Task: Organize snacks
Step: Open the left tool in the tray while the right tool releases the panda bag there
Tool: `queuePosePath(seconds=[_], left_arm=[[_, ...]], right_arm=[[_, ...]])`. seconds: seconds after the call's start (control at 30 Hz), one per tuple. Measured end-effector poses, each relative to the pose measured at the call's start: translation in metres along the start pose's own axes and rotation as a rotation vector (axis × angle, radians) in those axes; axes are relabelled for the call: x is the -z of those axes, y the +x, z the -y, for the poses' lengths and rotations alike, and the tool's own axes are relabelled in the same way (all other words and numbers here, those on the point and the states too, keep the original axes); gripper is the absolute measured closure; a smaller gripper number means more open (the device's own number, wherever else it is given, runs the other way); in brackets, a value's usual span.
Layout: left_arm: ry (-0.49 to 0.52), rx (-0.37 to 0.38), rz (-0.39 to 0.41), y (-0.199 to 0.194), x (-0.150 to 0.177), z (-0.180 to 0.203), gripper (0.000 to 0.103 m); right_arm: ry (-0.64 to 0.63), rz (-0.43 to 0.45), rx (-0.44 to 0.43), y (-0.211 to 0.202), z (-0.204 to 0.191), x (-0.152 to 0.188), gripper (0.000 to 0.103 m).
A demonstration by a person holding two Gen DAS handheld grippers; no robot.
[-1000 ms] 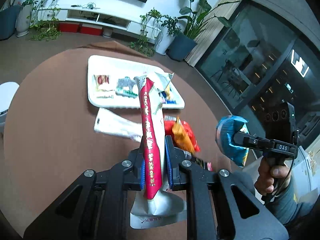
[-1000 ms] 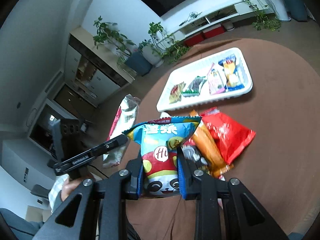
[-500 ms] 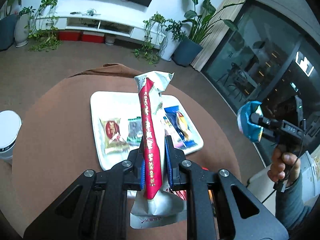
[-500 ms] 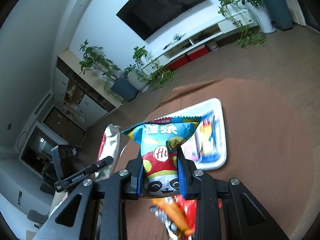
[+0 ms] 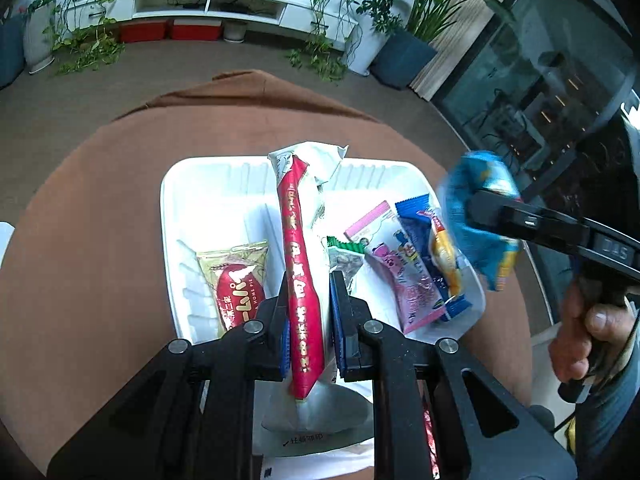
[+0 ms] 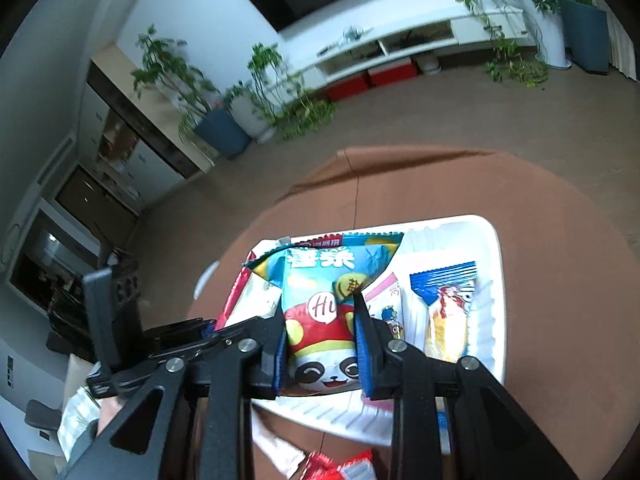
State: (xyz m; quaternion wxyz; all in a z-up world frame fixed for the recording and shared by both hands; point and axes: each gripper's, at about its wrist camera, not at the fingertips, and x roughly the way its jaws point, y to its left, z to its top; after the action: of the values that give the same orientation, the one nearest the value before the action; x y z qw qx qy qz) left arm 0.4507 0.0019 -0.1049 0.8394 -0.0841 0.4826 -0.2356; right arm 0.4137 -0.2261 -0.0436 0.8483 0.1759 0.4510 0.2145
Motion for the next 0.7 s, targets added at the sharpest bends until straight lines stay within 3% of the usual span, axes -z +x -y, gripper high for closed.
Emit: queuePosePath(seconds=[0.37, 0.7], left_arm=[[-0.002, -0.069, -0.011, 0.041, -0.012, 0.005, 0.089], [-0.037, -0.11, -0.015, 0.078, -0.006, 0.009, 0.087]], right_arm=[[-0.019, -0.088, 0.121, 0.059, 0.007, -0.01, 0.074], [-0.025, -0.131, 0.169, 0.087, 0.001, -0.008, 0.072]])
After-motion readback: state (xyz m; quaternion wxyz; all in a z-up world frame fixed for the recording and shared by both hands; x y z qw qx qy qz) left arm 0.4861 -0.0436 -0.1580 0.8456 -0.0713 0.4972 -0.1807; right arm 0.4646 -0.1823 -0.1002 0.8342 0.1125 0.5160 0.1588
